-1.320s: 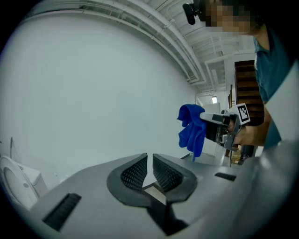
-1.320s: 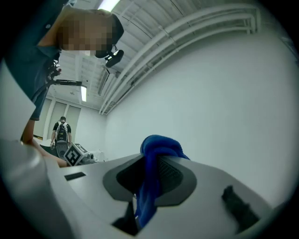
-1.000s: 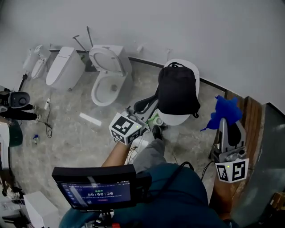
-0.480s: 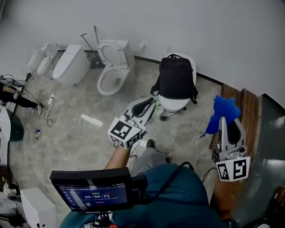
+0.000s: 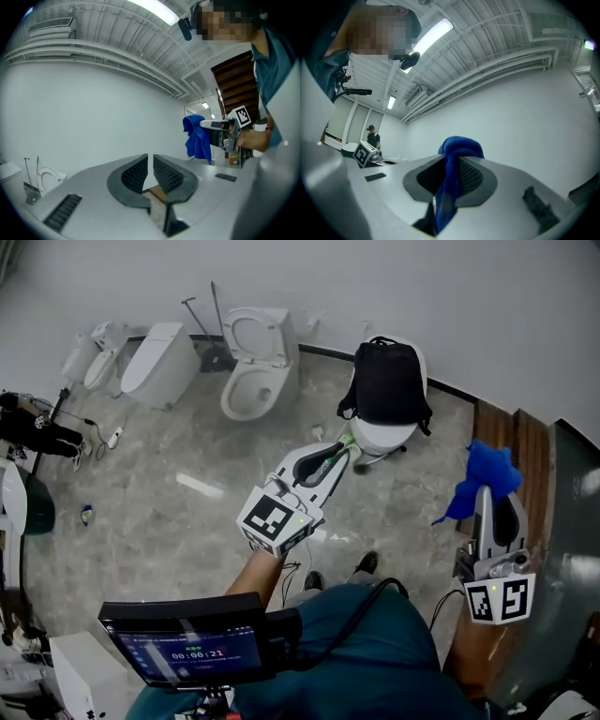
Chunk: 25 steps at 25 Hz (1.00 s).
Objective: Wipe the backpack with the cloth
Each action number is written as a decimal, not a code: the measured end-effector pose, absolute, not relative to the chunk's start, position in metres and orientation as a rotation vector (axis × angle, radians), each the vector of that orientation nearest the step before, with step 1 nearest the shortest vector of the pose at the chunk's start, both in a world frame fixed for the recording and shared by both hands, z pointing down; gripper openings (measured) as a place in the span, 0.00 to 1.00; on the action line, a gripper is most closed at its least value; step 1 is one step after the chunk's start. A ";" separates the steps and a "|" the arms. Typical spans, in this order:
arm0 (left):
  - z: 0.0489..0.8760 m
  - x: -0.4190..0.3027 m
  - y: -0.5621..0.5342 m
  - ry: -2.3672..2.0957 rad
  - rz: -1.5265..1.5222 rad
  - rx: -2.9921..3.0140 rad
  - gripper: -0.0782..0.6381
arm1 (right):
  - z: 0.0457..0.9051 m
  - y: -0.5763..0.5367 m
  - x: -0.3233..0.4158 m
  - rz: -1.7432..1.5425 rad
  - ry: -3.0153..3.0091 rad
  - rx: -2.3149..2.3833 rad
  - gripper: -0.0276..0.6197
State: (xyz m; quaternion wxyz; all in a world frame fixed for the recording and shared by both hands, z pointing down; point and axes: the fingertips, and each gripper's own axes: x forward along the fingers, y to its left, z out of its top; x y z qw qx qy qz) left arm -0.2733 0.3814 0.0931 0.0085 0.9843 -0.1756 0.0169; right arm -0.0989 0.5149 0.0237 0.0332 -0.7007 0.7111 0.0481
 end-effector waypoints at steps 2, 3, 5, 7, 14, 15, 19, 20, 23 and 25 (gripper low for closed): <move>0.093 -0.297 0.396 -0.516 0.048 3.074 0.17 | 0.024 0.528 -0.126 0.148 2.174 -2.164 0.14; 0.093 -0.309 0.403 -0.503 0.045 3.076 0.17 | 0.024 0.535 -0.140 0.151 2.170 -2.168 0.14; 0.091 -0.333 0.417 -0.481 0.033 3.078 0.17 | 0.021 0.548 -0.167 0.167 2.167 -2.177 0.14; 0.089 -0.353 0.430 -0.462 0.021 3.083 0.17 | 0.017 0.562 -0.188 0.188 2.157 -2.192 0.14; 0.083 -0.383 0.470 -0.431 -0.008 3.108 0.17 | 0.012 0.607 -0.221 0.207 2.132 -2.196 0.14; 0.082 -0.385 0.474 -0.434 -0.009 3.112 0.17 | 0.013 0.611 -0.222 0.206 2.135 -2.205 0.14; 0.076 -0.387 0.483 -0.466 -0.006 3.111 0.17 | 0.020 0.620 -0.216 0.189 2.156 -2.293 0.14; 0.075 -0.386 0.486 -0.471 -0.004 3.103 0.17 | 0.021 0.622 -0.213 0.177 2.163 -2.306 0.14; 0.077 -0.376 0.497 -0.469 0.012 3.099 0.17 | 0.022 0.631 -0.202 0.155 2.163 -2.321 0.14; 0.079 -0.370 0.506 -0.462 0.020 3.096 0.17 | 0.025 0.640 -0.196 0.135 2.158 -2.323 0.14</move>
